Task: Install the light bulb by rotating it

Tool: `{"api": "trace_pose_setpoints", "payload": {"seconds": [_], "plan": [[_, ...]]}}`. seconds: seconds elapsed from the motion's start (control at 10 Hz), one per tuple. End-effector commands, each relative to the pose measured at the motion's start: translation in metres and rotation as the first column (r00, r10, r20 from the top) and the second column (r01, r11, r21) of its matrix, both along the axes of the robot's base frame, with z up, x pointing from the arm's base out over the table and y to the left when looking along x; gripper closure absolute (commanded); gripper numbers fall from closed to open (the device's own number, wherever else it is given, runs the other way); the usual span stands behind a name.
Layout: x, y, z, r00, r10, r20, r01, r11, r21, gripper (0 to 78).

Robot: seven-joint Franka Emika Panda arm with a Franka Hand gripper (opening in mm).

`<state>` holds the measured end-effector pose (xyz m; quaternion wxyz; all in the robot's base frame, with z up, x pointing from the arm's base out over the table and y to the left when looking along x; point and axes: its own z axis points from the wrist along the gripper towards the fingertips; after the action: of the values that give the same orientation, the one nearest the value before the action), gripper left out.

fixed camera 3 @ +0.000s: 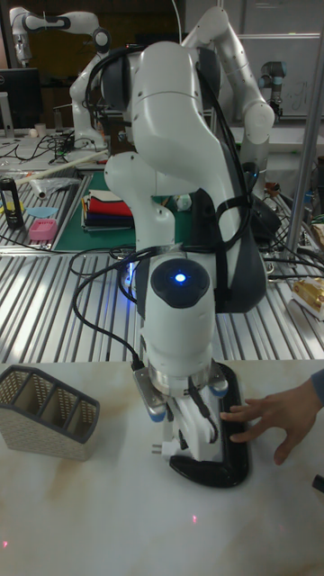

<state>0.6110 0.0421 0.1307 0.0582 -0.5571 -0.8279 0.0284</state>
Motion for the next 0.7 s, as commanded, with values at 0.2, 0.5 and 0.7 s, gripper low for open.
{"api": "trace_pose_setpoints", "payload": {"seconds": [0.2,0.5,0.7], "plan": [[0.0006,-0.0008,-0.0013,0.996,-0.085,0.002,0.085,0.996,0.02,76.5],[0.0011,-0.0017,-0.0005,0.999,-0.037,0.019,0.036,0.999,0.025,76.5],[0.0048,-0.0033,0.0017,0.997,0.049,0.06,-0.049,0.999,0.0,76.5]]}}
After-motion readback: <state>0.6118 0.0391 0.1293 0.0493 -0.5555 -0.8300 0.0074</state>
